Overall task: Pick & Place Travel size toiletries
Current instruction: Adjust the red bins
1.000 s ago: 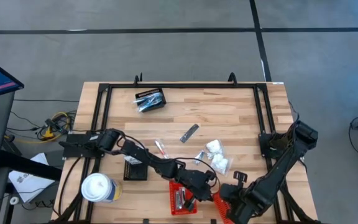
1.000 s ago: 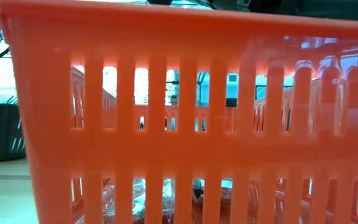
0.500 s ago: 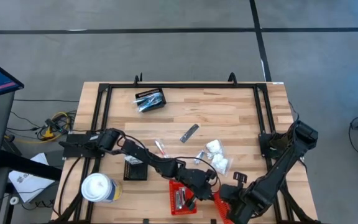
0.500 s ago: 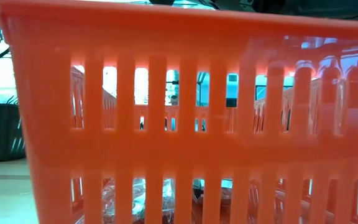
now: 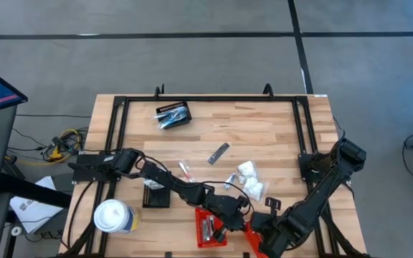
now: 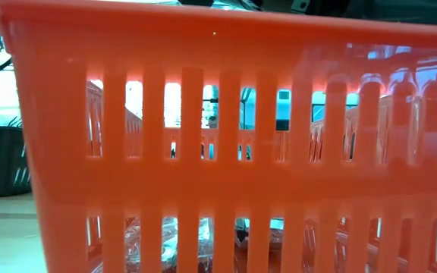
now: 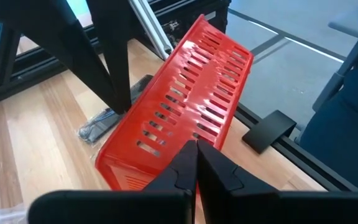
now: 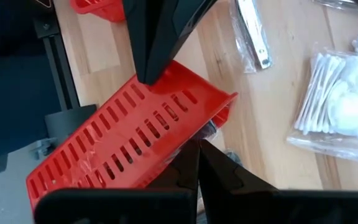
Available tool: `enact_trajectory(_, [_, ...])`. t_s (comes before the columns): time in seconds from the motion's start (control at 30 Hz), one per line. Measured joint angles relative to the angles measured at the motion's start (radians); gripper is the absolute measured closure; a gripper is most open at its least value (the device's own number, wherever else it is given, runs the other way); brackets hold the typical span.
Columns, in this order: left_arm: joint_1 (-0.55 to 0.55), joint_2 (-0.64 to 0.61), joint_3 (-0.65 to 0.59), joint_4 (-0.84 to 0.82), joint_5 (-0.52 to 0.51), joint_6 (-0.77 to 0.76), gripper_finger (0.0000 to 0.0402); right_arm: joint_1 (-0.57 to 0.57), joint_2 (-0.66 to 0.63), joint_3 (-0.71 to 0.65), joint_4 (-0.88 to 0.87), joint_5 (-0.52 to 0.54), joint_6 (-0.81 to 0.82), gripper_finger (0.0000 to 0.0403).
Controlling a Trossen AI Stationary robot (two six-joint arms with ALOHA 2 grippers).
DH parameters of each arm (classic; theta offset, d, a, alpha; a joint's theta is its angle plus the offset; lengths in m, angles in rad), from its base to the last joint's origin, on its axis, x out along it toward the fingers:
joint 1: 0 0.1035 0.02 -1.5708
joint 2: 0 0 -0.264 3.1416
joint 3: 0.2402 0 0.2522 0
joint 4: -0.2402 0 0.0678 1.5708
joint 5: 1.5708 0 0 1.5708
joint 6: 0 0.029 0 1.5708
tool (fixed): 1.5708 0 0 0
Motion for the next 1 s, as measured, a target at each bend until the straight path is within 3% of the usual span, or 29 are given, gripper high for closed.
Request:
enact_trajectory(0.77, [0.002,0.003,-0.014,-0.025,-0.003,-0.019,0.04,-0.008,0.001,0.046,-0.029,0.008,-0.058,0.0403])
enact_trajectory(1.0, [0.002,-0.024,-0.014,-0.064,-0.075,-0.006,0.04,0.01,0.001,0.046,-0.082,0.009,-0.004,0.0403])
